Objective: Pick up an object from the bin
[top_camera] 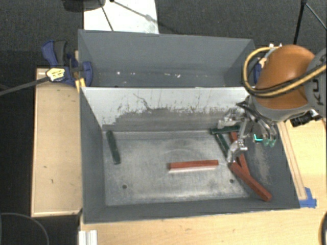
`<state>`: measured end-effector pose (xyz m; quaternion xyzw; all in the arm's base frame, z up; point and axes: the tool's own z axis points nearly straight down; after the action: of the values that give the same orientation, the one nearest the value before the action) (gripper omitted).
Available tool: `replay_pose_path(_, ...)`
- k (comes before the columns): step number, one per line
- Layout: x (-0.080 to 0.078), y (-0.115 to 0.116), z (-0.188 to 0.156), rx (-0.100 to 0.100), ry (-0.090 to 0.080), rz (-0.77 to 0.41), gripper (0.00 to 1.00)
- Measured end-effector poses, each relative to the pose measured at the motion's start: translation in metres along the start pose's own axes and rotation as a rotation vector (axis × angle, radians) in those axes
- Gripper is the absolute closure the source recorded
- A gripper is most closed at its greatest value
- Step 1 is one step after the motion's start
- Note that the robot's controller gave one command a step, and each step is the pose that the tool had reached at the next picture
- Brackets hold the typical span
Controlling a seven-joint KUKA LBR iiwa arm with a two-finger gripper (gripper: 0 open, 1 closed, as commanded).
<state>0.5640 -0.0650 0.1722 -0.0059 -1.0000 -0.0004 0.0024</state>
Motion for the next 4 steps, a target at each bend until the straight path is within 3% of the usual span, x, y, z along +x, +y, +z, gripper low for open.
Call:
replay_pose_path(1, -0.002, 0.000, -0.004, 0.001, -0.008, -0.002, 0.00)
replay_pose_path(2, 0.014, -0.006, 0.039, 0.001, -0.016, 0.015, 0.00)
replay_pose_path(3, 0.000, 0.061, 0.097, -0.002, -0.015, 0.277, 1.00)
replay_pose_path(4, 0.000, 0.061, 0.097, -0.002, -0.015, 0.276, 1.00)
